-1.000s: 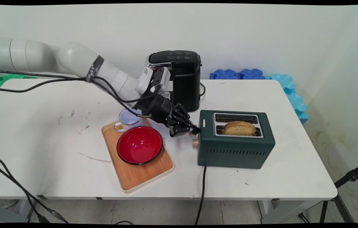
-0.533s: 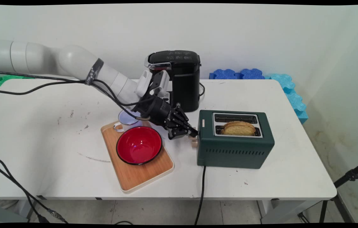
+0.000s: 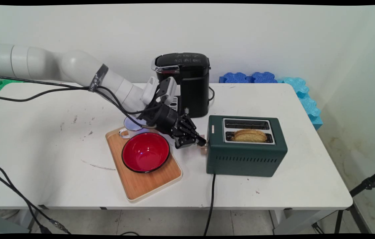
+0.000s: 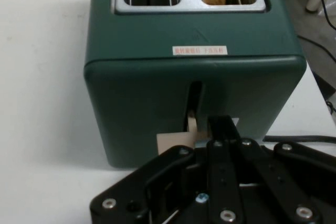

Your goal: Press the toaster switch

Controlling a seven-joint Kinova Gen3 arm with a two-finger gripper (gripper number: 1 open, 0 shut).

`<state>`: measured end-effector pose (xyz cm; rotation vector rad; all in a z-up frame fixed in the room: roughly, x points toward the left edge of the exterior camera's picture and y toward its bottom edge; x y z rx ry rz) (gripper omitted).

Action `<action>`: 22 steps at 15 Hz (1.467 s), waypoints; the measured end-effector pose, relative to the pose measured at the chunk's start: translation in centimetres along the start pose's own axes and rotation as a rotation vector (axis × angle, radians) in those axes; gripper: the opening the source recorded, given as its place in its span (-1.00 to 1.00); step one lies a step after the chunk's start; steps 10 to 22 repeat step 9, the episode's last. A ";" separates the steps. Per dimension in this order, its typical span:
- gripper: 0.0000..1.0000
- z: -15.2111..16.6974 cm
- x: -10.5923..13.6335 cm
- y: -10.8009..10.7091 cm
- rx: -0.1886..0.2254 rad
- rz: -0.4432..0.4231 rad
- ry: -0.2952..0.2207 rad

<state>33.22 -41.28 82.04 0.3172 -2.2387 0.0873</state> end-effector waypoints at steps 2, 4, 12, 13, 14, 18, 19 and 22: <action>-1.00 0.0 -0.2 0.0 0.001 0.000 -0.004; -1.00 0.0 -0.3 0.0 0.001 -0.001 -0.007; -1.00 -0.1 -0.6 0.0 0.002 0.000 -0.018; -1.00 -0.1 -0.6 0.0 0.002 0.000 -0.018; -1.00 -0.1 -0.6 0.0 0.002 0.000 -0.018; -1.00 -0.1 -0.6 0.0 0.002 0.000 -0.018; -1.00 -0.1 -0.6 0.0 0.002 0.000 -0.018; -1.00 -0.1 -0.6 0.0 0.002 0.000 -0.018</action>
